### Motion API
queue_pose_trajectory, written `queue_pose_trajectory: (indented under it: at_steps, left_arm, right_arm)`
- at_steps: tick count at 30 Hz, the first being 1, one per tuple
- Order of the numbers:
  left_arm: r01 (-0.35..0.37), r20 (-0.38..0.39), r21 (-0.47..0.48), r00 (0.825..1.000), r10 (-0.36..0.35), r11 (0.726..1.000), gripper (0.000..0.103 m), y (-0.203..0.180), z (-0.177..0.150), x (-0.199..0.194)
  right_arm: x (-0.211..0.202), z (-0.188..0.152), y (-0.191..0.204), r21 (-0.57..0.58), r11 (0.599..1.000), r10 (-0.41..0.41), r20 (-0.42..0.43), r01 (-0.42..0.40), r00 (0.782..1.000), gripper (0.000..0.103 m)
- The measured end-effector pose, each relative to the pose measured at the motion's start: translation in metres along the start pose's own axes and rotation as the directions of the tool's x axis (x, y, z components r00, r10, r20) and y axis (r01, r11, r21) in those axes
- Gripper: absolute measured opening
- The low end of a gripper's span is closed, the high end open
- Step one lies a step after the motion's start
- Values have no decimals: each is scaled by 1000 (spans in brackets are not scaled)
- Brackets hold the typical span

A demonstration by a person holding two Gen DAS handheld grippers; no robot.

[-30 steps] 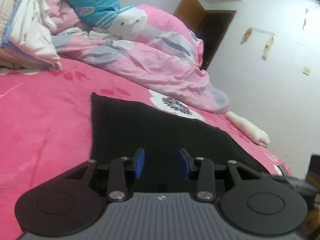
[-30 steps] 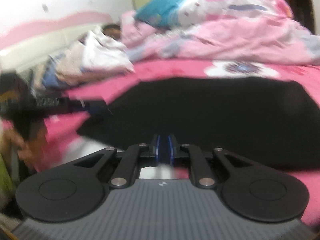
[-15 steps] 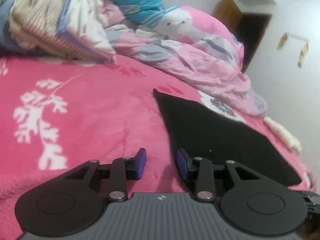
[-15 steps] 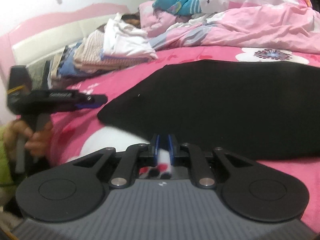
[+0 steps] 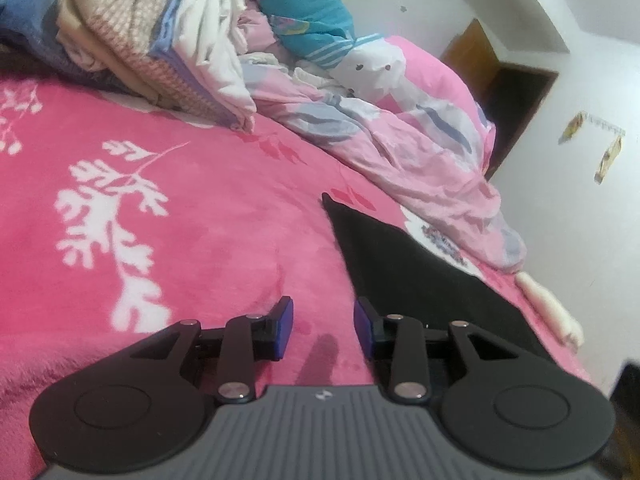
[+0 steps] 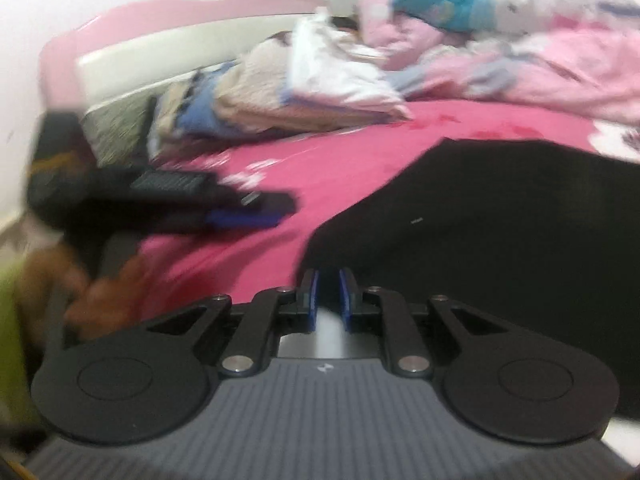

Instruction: Fold clothes

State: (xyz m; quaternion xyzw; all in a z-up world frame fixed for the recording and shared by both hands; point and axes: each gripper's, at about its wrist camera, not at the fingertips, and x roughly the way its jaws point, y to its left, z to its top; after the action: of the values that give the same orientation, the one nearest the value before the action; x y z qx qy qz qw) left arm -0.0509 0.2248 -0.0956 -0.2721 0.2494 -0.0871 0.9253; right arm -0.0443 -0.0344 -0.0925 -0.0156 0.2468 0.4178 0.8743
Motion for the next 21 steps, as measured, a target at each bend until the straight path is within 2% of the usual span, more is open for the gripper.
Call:
queue_pose_trajectory:
  at_steps: [2,4,8,11,17,21]
  left_arm:
    - [13,3,-23,1000,-13,1000,35,4,1,1]
    - [17,6,-30,1000,-17,999,35,5,1,2]
    - [18,8,-26,1000,-18,1000,35,6,1,1]
    - [16,11,-24,1000,-16,1000,35,7,0,2]
    - [7,18,-8,1000,-7,1000,35,5,-1,2]
    - [7,22,0,1000,-7,1000,35,2,0,0]
  right_arm:
    - [-7,0,13,-63,998,11,-13,-12,1000,11]
    - [-10,7,15,-91,996,-7,18,9,1000,11]
    - [7,21,-3,-30,999,-21,48,23,999,11]
    - [21,14,6,-52,998,23,8,-22,1000,12]
    - [11,-3,42,-140,982,126,-19,-128,992,11]
    - [-12,3,30,-84,993,89,31,-86,996,11]
